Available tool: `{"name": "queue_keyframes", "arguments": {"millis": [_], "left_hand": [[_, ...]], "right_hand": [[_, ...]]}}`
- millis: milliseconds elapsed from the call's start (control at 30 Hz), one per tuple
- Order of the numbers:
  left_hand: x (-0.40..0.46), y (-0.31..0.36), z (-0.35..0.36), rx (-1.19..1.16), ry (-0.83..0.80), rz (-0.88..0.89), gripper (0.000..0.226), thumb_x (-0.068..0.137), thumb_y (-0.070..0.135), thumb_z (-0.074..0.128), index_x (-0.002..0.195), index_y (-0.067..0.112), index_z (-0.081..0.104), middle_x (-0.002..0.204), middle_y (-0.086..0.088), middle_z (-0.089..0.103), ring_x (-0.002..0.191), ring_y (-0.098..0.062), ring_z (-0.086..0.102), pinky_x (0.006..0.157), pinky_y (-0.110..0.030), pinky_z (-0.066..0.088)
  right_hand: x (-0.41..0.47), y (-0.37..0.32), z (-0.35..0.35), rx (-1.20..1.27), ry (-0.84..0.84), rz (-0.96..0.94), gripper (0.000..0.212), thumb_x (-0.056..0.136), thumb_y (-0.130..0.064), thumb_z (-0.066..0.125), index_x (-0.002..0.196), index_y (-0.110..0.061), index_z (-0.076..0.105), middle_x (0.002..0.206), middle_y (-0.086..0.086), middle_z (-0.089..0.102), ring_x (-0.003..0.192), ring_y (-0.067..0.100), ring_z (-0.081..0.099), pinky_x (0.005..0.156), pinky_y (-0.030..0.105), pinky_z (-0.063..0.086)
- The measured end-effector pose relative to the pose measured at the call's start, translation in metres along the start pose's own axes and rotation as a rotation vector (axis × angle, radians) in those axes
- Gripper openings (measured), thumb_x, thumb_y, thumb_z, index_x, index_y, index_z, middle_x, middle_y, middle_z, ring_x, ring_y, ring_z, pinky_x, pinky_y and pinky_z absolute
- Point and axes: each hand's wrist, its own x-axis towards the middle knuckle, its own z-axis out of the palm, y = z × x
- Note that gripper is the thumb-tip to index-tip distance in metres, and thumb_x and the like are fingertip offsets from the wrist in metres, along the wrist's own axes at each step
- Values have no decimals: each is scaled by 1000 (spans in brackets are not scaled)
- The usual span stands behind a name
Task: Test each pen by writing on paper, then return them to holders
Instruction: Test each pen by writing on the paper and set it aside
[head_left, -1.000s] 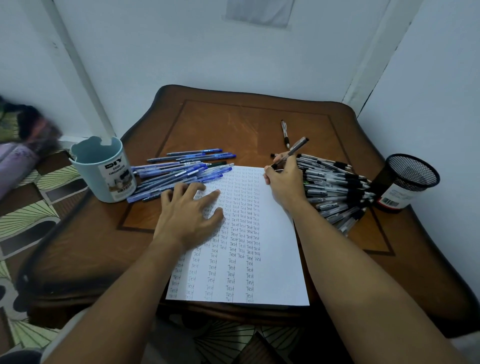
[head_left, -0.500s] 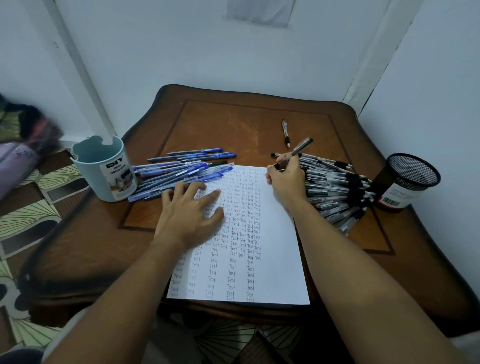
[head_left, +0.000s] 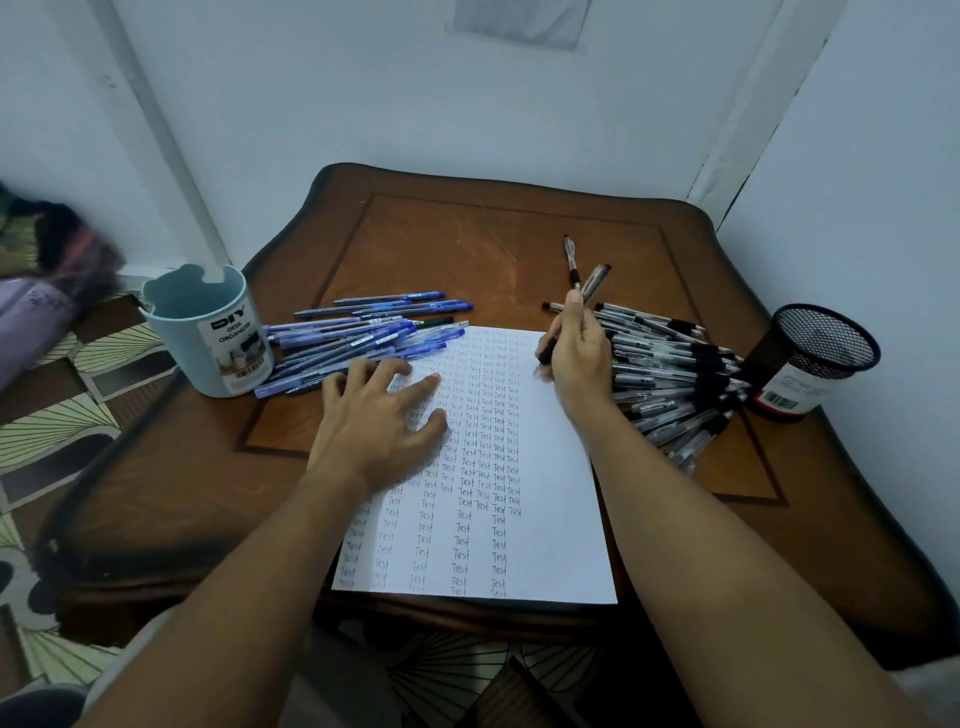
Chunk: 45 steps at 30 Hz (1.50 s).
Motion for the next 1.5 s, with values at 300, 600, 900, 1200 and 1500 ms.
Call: {"name": "queue_keyframes", "arguments": {"millis": [300,600,900,1200,1500], "left_hand": [[1,0,0,-1,5,2,69,84,68,19,141,42,49,143,11,41,132,-14,23,106,-43,14],[1,0,1,-18,23,1,62,86,64,27,138,41,52,141,10,42,131,-15,24,105,-43,13],[1,0,0,-16,10,2,64,86,65,25,140,41,51,143,11,40,132,-15,21,105,-42,11],[-1,0,0,-28,-1,-1,66,85,66,24,140,41,50,143,11,40,132,-14,21,106,-43,12],[0,2,-3,-33,8,4,64,86,66,25,138,41,51,141,11,41,130,-14,23,105,-43,14]], "right_hand": [[2,-4,0,-98,19,-26,35,107,-45,33,112,-12,44,59,0,52,41,3,46,47,27,37],[7,-5,-2,78,-14,70,22,106,-35,43,107,-13,49,51,-3,48,45,10,44,51,33,36],[6,-6,0,31,-3,122,22,107,-34,37,108,-14,45,56,-3,49,48,10,44,58,33,38],[5,-13,0,-12,-9,124,31,108,-41,31,113,-18,51,57,5,56,35,7,42,40,23,33],[70,-64,-17,-31,-204,356,8,104,-8,47,110,-3,49,85,13,59,57,12,52,50,20,42]]}}
